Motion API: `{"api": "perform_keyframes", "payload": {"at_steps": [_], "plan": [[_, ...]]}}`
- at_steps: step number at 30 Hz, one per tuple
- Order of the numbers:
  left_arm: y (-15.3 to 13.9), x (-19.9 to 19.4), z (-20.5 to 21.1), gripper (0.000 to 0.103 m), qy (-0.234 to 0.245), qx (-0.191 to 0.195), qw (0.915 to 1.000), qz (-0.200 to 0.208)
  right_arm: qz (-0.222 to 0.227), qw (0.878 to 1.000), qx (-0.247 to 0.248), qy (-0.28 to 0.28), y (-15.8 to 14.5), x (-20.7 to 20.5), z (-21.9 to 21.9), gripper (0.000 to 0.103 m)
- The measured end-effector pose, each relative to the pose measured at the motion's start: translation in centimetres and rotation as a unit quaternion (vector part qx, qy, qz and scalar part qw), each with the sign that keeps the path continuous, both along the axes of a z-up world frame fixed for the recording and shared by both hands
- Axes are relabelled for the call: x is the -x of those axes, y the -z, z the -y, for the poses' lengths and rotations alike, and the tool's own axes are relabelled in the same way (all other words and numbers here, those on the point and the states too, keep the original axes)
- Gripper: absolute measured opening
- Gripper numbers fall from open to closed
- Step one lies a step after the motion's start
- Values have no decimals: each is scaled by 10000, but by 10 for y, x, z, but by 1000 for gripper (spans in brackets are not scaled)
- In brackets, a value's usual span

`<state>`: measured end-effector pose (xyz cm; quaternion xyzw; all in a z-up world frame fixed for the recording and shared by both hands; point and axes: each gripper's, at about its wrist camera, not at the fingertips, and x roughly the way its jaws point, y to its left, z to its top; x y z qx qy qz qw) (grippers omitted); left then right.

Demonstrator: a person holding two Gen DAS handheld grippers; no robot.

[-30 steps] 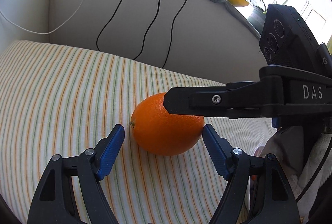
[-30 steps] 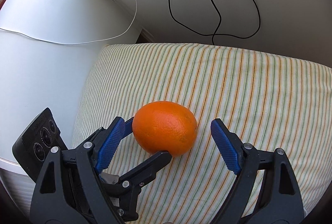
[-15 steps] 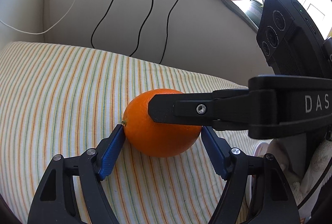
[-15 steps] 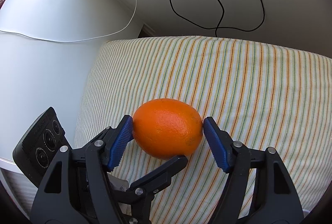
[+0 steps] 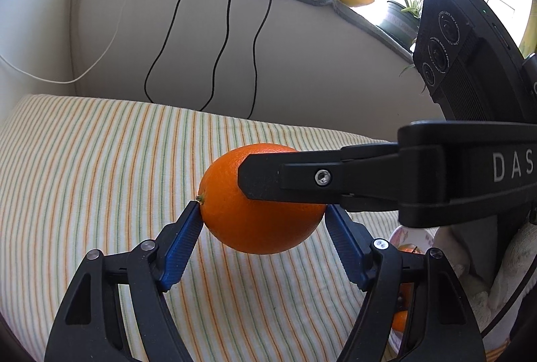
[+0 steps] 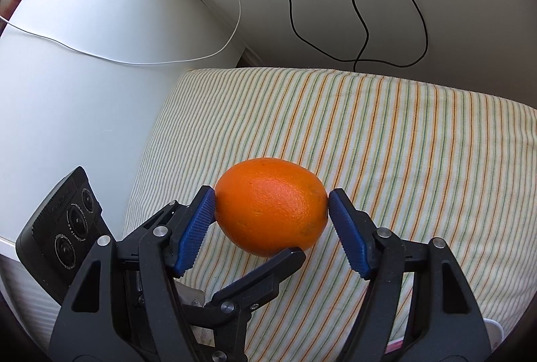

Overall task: Organize fruits
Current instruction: 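Carry the large orange with both grippers and lower it onto the plate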

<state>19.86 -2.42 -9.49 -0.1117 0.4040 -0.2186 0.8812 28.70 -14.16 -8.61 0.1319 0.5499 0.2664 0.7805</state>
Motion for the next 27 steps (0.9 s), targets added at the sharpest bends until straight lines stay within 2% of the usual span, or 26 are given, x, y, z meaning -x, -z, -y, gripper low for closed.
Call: {"api": "perform_keyframes", "payload": {"at_steps": [14, 27], "plan": [[-41, 36, 50, 75, 408, 52, 9984, 400, 456, 9987, 5, 206, -44, 55, 49, 73], [-54, 65, 117, 75, 1014, -5, 9934, 543, 678, 9954, 30, 681, -61, 106, 120, 73]]}}
